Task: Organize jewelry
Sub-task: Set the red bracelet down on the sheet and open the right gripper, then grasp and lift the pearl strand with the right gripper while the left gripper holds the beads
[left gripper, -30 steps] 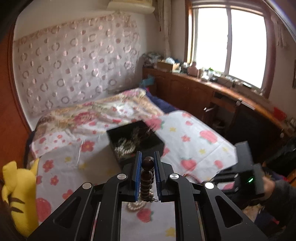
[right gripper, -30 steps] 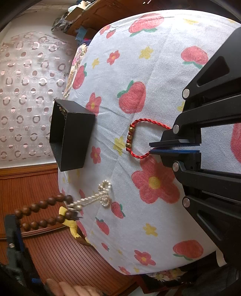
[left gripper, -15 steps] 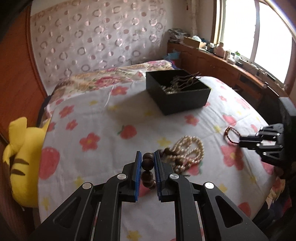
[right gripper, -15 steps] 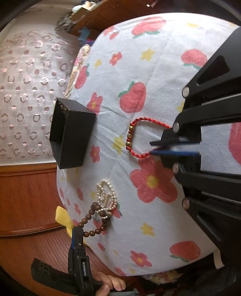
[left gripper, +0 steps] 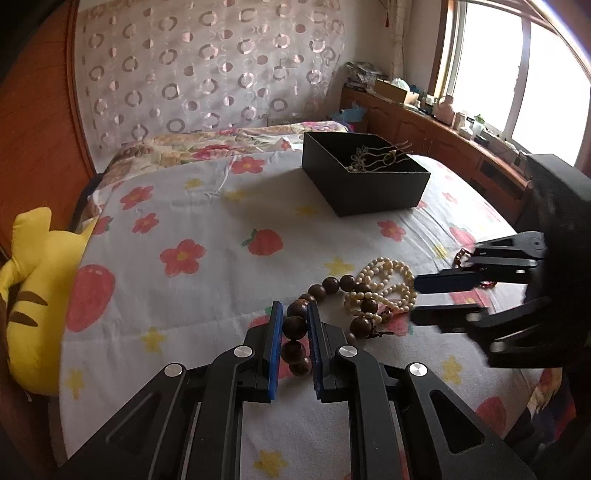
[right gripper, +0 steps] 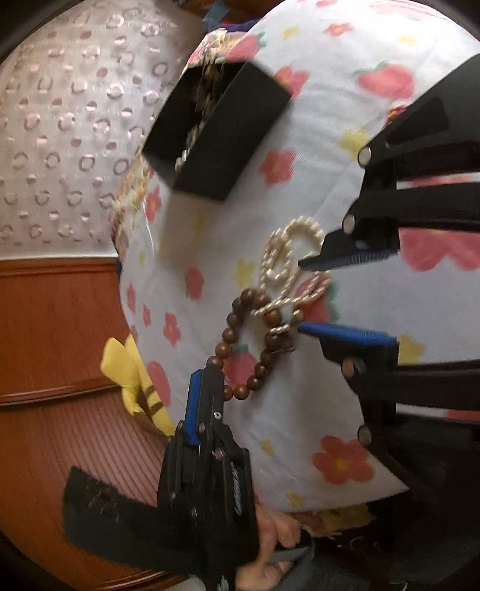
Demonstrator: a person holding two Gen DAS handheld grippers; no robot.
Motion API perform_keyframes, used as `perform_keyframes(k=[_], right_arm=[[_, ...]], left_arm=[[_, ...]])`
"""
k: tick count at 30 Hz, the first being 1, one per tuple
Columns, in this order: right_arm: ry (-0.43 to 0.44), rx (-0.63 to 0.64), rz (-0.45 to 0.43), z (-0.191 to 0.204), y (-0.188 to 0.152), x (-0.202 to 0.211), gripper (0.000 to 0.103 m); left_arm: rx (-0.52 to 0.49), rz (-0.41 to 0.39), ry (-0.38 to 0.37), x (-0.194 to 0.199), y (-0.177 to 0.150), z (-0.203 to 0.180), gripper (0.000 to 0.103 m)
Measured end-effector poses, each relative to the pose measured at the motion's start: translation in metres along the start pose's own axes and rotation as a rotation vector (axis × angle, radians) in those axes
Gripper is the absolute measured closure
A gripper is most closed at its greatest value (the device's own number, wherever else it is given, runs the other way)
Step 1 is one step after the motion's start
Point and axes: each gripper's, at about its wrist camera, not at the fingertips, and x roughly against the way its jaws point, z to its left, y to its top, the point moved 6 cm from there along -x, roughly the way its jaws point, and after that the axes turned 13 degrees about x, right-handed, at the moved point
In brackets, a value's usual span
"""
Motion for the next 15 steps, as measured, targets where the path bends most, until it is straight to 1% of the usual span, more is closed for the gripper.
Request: perform_keyframes(k=[1, 2, 3, 4, 5, 7, 12, 13, 15], right_arm=[[-0.001, 0.004, 0.008, 0.001, 0.002, -0.003, 0.075], [-0.002, 0.007, 0.018, 0.000, 0.003, -0.007, 0.080], [0.011, 0.005, 0.021, -0.001, 0.004, -0.010, 0.092], [0.021, 0.002, 0.027, -0.001, 0.003, -0.012, 0.101], [0.026, 0.002, 0.026, -0.002, 0.003, -0.011, 0.102], [0.052, -0.007, -0.009, -0.005, 0.003, -0.002, 0.103], [-0.006, -0.015, -0.135, -0.016, 0.020, 0.046, 0.103], [-0.017, -0.011, -0.148, -0.018, 0.024, 0.054, 0.103], [-0.003, 0.011, -0.154, -0.017, 0.031, 0.061, 0.103]], left_arm=[[0.000, -0.001, -0.002, 0.001, 0.000, -0.001, 0.091], [0.001, -0.002, -0.006, 0.001, 0.000, -0.001, 0.091], [0.000, -0.003, -0.010, 0.002, 0.000, -0.001, 0.091], [0.000, -0.004, -0.011, 0.002, -0.001, -0.002, 0.091], [-0.001, -0.004, -0.011, 0.001, -0.001, -0.002, 0.091], [0.000, -0.004, -0.006, 0.001, -0.002, -0.001, 0.091], [0.019, 0.002, 0.001, -0.002, -0.005, 0.006, 0.091], [0.021, 0.003, 0.000, -0.002, -0.005, 0.006, 0.091], [0.025, 0.005, -0.007, -0.002, -0.006, 0.006, 0.091]])
